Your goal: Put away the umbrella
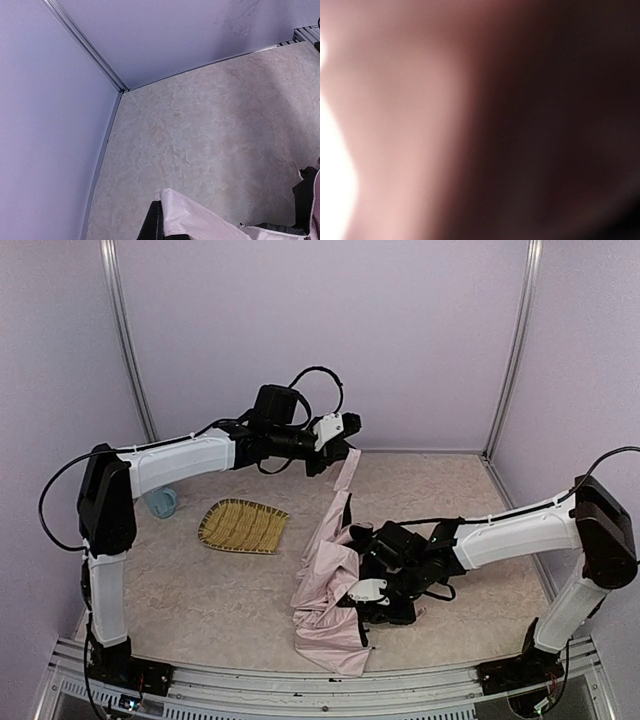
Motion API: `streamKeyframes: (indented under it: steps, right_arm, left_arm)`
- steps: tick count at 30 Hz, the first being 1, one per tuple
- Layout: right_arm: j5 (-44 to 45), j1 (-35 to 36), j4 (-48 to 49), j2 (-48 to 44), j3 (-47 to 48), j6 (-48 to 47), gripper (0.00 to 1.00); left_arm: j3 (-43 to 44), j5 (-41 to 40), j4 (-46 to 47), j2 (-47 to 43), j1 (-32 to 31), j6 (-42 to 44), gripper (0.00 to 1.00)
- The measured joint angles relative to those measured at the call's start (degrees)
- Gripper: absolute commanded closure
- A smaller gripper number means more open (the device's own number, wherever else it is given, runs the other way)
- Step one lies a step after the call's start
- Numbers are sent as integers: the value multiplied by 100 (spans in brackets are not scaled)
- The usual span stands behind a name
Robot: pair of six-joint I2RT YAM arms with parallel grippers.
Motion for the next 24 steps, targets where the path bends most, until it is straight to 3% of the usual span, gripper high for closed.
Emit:
streamKeyframes:
  steps: [5, 10, 12, 15, 17, 21, 24]
  right_arm:
    - [-74, 59, -157, 4, 17, -13, 100]
    - [-120, 55, -142, 199, 24, 46, 100]
    - [-131, 52, -144, 221, 57, 59, 100]
    - [-138, 50, -146, 223, 59, 70, 100]
    - [-160, 31, -149, 223, 59, 72, 100]
    - [-227, -31, -179, 229, 72, 76, 100]
    - [-350, -111, -258, 262, 114, 76, 100]
  left_arm:
    - [-37, -90, 343, 181, 59, -76, 100]
    - [-35, -730, 1021, 667, 118, -289, 96]
    - [-22, -1067, 1285, 927, 127, -372, 82]
    - [186, -1622, 1578, 1416, 142, -509, 34]
    - [516, -1978, 1615, 1749, 168, -721, 19]
    - [964, -2555, 1567, 2015, 356, -1276, 8]
    - [431, -2833, 1733, 1596, 636, -1578, 7]
